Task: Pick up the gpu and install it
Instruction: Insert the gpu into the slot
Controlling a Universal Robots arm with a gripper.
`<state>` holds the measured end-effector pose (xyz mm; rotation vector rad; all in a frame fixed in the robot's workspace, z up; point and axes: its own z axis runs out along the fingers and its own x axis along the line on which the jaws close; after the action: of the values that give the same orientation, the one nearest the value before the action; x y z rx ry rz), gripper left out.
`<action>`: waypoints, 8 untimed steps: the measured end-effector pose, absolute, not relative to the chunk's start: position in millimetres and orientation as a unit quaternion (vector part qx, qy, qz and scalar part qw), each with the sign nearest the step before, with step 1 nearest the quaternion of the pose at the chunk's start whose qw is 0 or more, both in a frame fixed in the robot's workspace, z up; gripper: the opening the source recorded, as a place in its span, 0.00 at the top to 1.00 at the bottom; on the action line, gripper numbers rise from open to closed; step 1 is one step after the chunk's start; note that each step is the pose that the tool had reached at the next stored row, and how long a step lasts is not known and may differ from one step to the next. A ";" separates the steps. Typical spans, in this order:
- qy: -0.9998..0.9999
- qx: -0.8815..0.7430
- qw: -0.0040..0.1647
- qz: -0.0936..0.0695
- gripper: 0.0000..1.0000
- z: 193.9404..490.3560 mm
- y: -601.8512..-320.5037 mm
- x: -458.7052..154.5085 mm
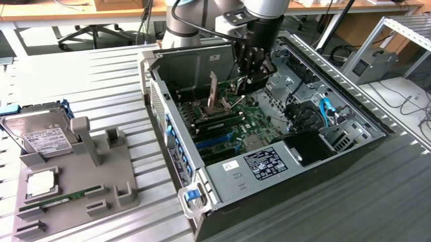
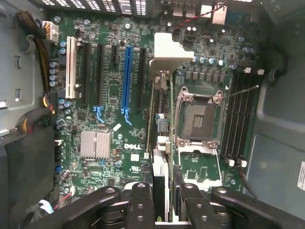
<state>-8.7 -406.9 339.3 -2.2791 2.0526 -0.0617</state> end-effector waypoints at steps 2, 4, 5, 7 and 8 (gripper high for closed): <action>0.646 -0.762 0.037 -0.019 0.73 339.2 -406.9 -8.6; 0.625 -0.780 0.037 -0.019 0.73 339.1 -406.9 -8.4; 0.648 -0.761 0.036 -0.020 0.73 337.7 -406.9 -8.4; 0.692 -0.720 0.035 -0.022 0.73 335.3 -406.9 -8.4; 0.709 -0.704 0.034 -0.023 0.73 334.4 -406.9 -8.4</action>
<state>-8.4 -406.9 334.4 -2.1647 2.1796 -0.0709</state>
